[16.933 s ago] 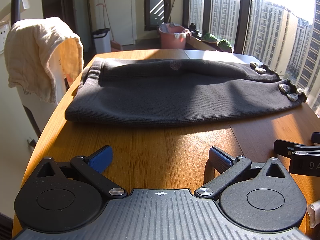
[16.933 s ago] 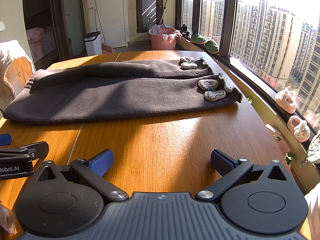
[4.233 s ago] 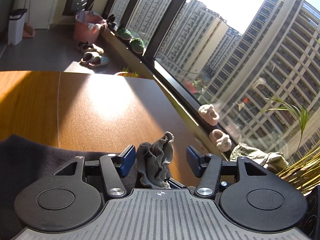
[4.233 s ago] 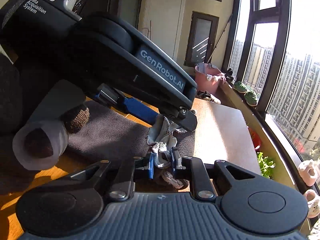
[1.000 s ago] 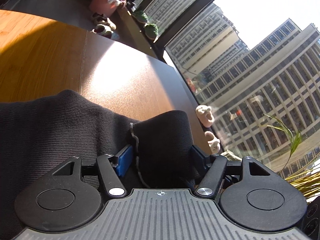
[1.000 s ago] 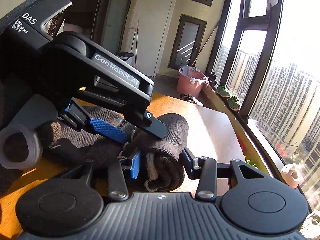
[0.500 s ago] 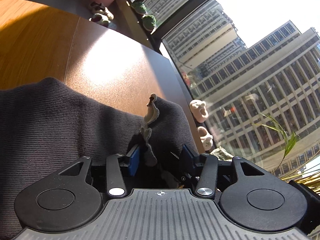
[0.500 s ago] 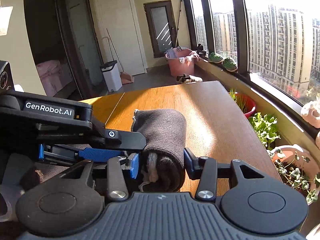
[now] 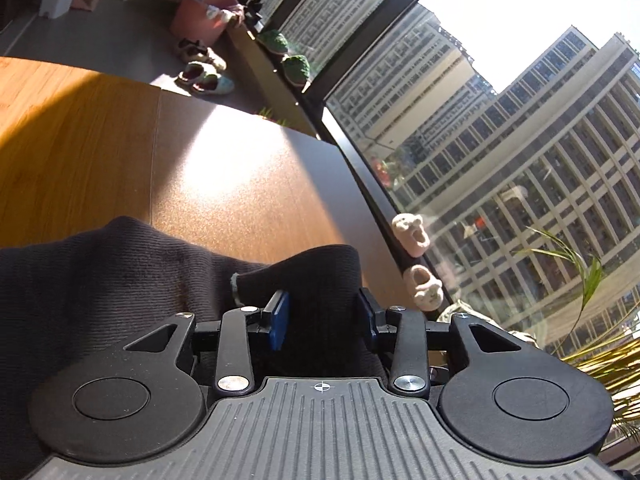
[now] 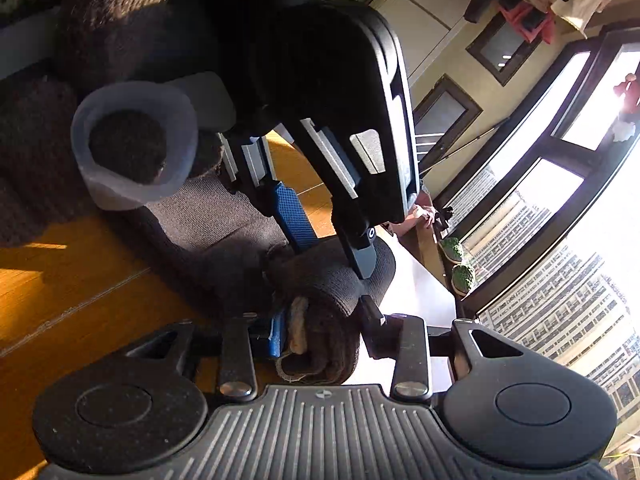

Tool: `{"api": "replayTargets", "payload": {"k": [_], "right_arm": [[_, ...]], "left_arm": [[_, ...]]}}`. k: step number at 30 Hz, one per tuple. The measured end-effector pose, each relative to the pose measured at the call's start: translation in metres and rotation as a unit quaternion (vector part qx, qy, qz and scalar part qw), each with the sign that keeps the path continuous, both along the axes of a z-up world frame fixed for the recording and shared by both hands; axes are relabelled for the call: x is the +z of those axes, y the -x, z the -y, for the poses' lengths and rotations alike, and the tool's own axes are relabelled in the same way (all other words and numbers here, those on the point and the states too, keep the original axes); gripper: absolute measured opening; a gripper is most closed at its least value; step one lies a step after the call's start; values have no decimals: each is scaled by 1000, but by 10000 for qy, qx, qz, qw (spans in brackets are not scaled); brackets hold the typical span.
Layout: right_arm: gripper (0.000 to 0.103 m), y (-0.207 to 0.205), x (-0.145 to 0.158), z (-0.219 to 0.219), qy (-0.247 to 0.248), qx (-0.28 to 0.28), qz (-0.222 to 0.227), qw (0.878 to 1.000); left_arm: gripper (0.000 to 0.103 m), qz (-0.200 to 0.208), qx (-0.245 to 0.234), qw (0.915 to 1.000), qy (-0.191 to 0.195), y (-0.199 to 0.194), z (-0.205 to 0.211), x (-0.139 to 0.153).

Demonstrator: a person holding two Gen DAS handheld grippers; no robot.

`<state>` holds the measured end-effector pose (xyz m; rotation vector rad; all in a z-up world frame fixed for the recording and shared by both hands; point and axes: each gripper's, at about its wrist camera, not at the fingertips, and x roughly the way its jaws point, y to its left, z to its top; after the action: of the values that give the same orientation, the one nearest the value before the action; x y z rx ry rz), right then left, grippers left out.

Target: Fold clothes

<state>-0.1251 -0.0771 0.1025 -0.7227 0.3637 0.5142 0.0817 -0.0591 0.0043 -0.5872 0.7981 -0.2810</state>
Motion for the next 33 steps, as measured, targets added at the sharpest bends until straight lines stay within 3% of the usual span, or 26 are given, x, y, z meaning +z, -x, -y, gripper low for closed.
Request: {"api": "replayTargets", "payload": {"k": [2, 3, 4, 5, 6, 8, 10, 13, 14, 15, 16, 19, 23, 25, 26, 28, 33], "right_arm": [[48, -4, 12, 12, -581, -18, -429, 9974], [60, -7, 18, 20, -981, -34, -690, 9928], [68, -12, 26, 32, -1553, -80, -1020, 9826], [70, -17, 30, 42, -1992, -174, -1253, 9718], [71, -22, 33, 51, -2416, -270, -1476, 9587], [72, -42, 32, 76, -3379, -663, -2001, 9173], [72, -67, 23, 85, -3866, -1095, -2397, 8838], [72, -85, 1, 85, -4057, -1286, -2871, 8581], [71, -89, -4, 82, -4056, -1271, -2959, 8554], [63, -89, -6, 78, -3980, -1217, -2967, 8595], [58, -83, -4, 75, -3814, -1133, -2841, 8723], [56, -60, 9, 42, -2872, -1043, -2016, 9306], [56, -38, 16, 5, -2079, -874, -1332, 9651], [60, -37, 16, 2, -2042, -842, -1302, 9666], [61, -39, 17, 7, -2215, -863, -1416, 9609], [75, -44, 19, 19, -2585, -907, -1660, 9473], [78, -64, 3, 47, -3439, -1090, -2403, 9011]], "left_arm": [[41, -68, 73, 9999, 113, 1, -9, -7], [41, -88, 98, 9998, 145, 2, -14, -8], [42, -99, 112, 9998, 144, 4, -16, -9], [43, -103, 121, 9998, 137, 6, -19, -9], [44, -105, 125, 9998, 138, 6, -21, -9], [46, -113, 137, 9997, 161, 7, -25, -11], [47, -126, 153, 9995, 232, 9, -25, -11], [47, -154, 213, 9992, 298, 11, -27, -11], [47, -161, 247, 9991, 311, 11, -29, -12], [47, -148, 291, 9989, 323, 11, -33, -11], [46, -114, 327, 9988, 341, 13, -37, -8], [50, 142, 417, 9988, 226, 20, -44, 6], [57, 359, 351, 9987, -10, 24, -42, 18], [59, 256, 381, 9985, -286, 23, -38, 12], [61, 185, 405, 9984, -349, 23, -38, 7], [61, 72, 457, 9986, -264, 23, -43, -3], [62, 112, 458, 9985, -261, 25, -44, -8]]}}
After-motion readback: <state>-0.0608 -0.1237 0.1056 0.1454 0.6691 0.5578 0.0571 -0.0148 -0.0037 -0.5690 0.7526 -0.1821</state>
